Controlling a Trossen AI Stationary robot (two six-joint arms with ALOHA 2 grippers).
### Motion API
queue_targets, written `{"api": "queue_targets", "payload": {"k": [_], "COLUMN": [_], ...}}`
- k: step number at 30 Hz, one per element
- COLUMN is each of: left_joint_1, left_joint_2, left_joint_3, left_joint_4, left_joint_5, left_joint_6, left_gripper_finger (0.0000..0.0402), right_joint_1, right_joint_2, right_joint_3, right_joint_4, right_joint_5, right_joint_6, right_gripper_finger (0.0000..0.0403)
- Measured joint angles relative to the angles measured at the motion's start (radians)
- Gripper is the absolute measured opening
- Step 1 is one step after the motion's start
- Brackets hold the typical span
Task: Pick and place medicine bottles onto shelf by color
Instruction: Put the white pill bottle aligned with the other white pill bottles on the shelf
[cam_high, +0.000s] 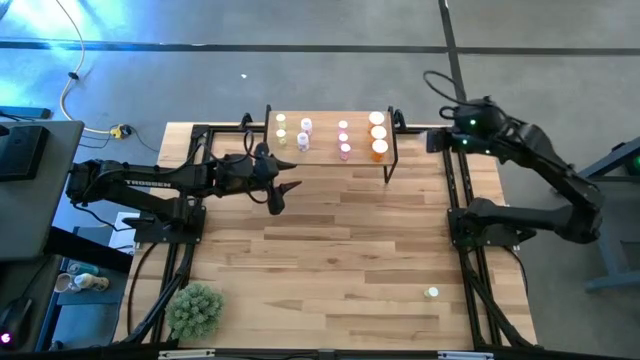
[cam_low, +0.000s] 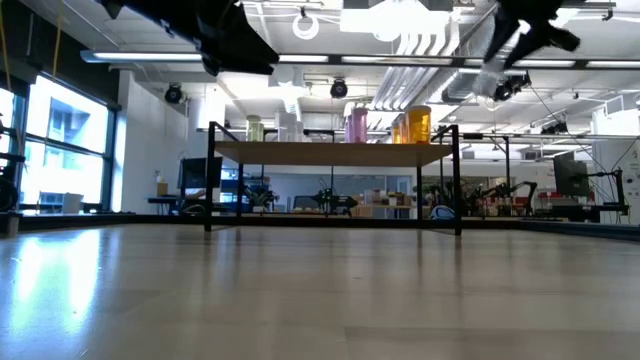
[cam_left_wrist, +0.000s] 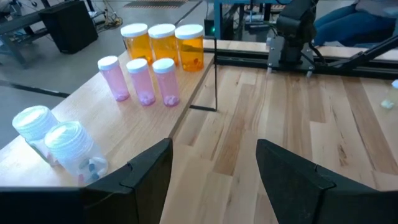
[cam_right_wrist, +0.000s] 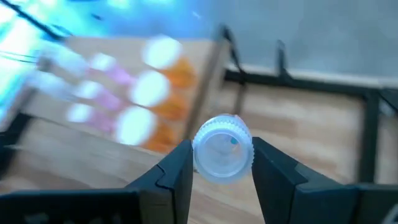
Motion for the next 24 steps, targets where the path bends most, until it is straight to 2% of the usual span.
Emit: {"api": "queue_targets", "payload": {"k": [8, 18, 24], "left_joint_1": [0.000, 0.000, -0.001], "left_joint_2": [0.000, 0.001, 0.034], "left_joint_3": [0.000, 0.000, 0.000], "left_joint_4": [-0.035, -0.076, -0.075], "left_joint_5": [0.004, 0.070, 0.119], "left_joint_6": [0.000, 0.000, -0.001], "left_gripper_finger": [0.0223, 0.0223, 0.0223], "right_joint_1": [0.184, 0.391, 0.471], "right_joint_2": [0.045, 0.236, 0.357], "right_joint_3": [0.090, 0.093, 0.093], "right_joint_4": [0.150, 0.304, 0.397], "right_joint_5": [-0.001, -0.008, -0.062], "right_joint_6": [-0.020, -0.060, -0.065], "right_gripper_finger": [0.0122, 0.0122, 0.0122]}}
